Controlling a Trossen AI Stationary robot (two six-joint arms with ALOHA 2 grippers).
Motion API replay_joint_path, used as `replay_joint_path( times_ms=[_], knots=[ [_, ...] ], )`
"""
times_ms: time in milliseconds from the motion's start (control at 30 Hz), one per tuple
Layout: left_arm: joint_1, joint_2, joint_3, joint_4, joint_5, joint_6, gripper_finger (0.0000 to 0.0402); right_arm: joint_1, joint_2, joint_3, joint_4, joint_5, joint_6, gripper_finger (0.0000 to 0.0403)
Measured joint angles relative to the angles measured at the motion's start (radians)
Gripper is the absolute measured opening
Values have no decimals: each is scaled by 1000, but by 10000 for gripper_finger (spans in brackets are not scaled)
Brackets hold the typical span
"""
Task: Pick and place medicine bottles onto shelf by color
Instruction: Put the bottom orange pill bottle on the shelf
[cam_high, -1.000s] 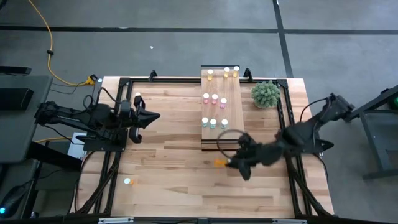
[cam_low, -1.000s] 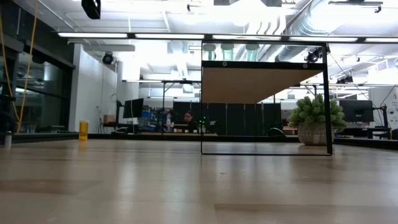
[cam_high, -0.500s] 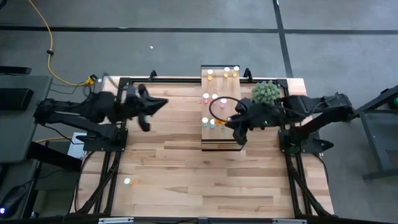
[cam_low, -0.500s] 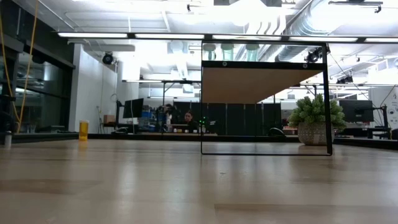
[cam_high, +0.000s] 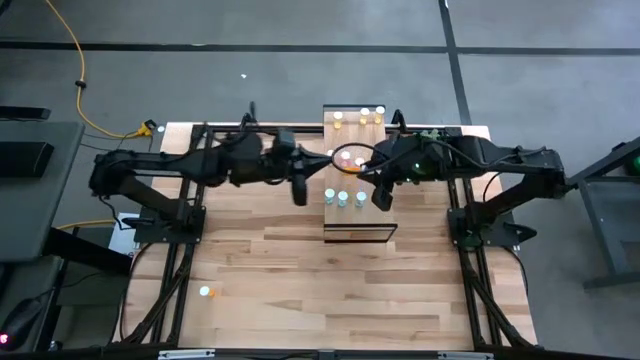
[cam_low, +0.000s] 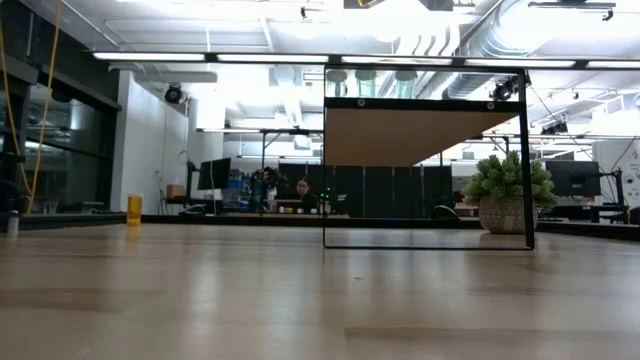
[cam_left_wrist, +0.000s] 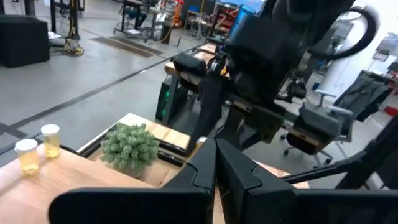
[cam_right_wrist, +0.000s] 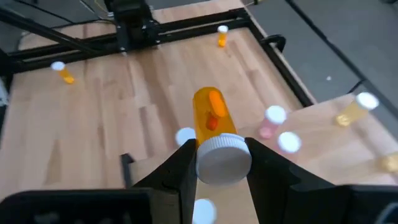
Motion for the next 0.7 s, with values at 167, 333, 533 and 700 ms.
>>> replay_joint_path(
  times_ms=[167,333,533,700],
  knots=[
    [25,73,46,0,-43,0,0,-36,0,0,13,-50,-47,104],
    [50,122,53,39,-109,-1,0,-57,0,0,79,-56,-73,104],
    [61,142,52,75,-109,-7,0,-91,0,0,94,-43,-69,104],
    [61,142,52,75,-112,14,0,-112,0,0,123,-46,-65,104]
  ],
)
